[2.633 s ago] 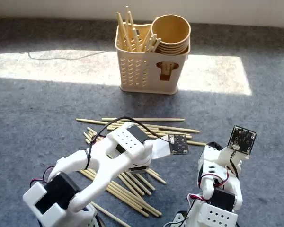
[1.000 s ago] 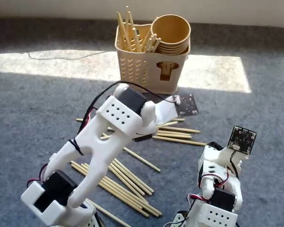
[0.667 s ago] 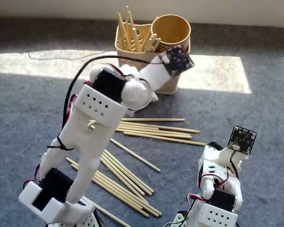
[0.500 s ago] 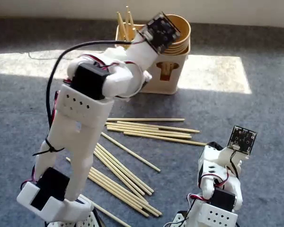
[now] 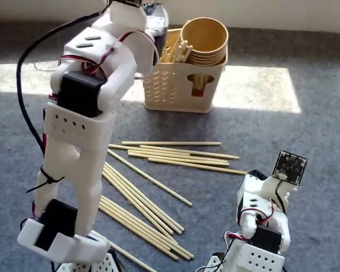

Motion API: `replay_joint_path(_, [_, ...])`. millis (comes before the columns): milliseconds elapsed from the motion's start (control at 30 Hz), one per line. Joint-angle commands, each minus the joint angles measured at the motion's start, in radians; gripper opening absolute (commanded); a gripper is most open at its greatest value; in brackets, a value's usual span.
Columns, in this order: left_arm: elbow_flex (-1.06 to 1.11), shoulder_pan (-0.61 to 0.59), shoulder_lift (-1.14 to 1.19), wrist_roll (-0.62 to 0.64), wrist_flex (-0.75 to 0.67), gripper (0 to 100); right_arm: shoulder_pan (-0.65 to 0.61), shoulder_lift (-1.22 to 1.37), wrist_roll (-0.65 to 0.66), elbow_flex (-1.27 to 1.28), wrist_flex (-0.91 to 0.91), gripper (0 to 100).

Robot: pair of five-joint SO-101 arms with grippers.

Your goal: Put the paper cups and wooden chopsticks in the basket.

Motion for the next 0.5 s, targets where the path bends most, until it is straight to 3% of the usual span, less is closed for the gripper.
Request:
replay_joint_path(0, [0.016, -0.058, -0.004, 0.121, -0.199, 1, 0.008, -0.012, -0.003, 0.119, -0.027, 0.6])
replay_joint_path(267, [0.24, -0.104, -0.004, 0.204, -0.529, 1, 0.008, -0.012, -0.003, 0.119, -0.027, 0.6])
replay_joint_path(467, [0.358, -0.114, -0.004, 0.204, -0.663, 1, 0.008, -0.012, -0.003, 0.119, -0.027, 0.6])
